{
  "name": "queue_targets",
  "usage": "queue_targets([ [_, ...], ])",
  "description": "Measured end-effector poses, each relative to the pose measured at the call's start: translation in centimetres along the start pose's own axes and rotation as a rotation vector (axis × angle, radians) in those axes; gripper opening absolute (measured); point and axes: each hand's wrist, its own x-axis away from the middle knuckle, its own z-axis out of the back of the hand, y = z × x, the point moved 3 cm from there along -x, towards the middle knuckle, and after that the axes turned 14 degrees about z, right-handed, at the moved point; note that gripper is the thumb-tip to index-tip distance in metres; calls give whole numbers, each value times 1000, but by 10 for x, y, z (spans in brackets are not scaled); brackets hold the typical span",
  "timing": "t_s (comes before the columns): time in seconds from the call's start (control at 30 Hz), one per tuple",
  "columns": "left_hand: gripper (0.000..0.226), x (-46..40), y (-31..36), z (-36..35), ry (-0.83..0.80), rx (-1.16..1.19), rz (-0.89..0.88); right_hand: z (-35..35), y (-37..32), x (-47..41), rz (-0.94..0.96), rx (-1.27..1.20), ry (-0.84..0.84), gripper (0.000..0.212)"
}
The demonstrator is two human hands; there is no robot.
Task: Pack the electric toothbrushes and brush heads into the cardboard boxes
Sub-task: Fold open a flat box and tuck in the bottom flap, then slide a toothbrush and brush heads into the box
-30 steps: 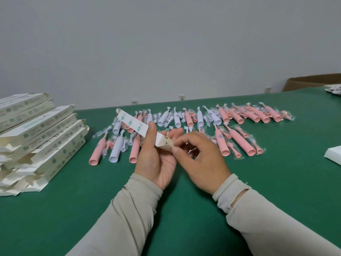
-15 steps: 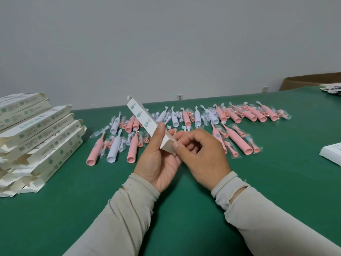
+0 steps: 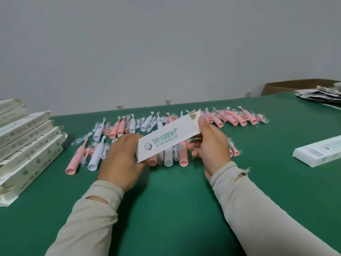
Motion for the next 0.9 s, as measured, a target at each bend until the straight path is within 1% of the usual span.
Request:
queue_targets([
  [0.07,51,-2,-4,1,-22,-39,3,1,3,-1,-50,-38,15,28],
  [0.1,56,-2,-4,1,-37,-64,31,0,4,-1,-73,-59,-3,25],
  [0.2,82,-3,1,5,-47,-177,129,-8,7,3,-132,-180,-83,19],
  [0.27,89,-6,8,11,-9,-190,115,-13,9,5,-112,-210,-124,17],
  [0.33,94,-13,10,19,36,-164,76,-17,7,2,-57,-131,-167,14],
  [0.4,94,-19,10,25,58,-197,40,-17,2,-4,36,-20,-215,12],
  [0.43,92,-21,9,25,61,-224,18,-15,0,-8,122,72,-253,18],
  [0.53,85,-19,4,21,71,-270,-4,-1,-7,-10,462,452,-391,44],
  [0.57,84,-18,1,20,77,-267,-6,4,-7,-10,552,551,-435,49],
  [0.6,84,-18,-2,20,88,-268,-18,8,-7,-11,601,625,-479,50],
  [0.63,84,-18,-4,20,102,-277,-39,11,-5,-12,607,668,-522,49],
  [0.7,83,-19,-8,22,113,-285,-83,17,-2,-15,550,675,-591,46],
  [0.8,82,-20,-14,24,83,-241,-118,21,0,-16,468,671,-675,54],
  [0.9,86,-18,-17,26,55,-203,-153,26,2,-18,397,653,-733,62],
])
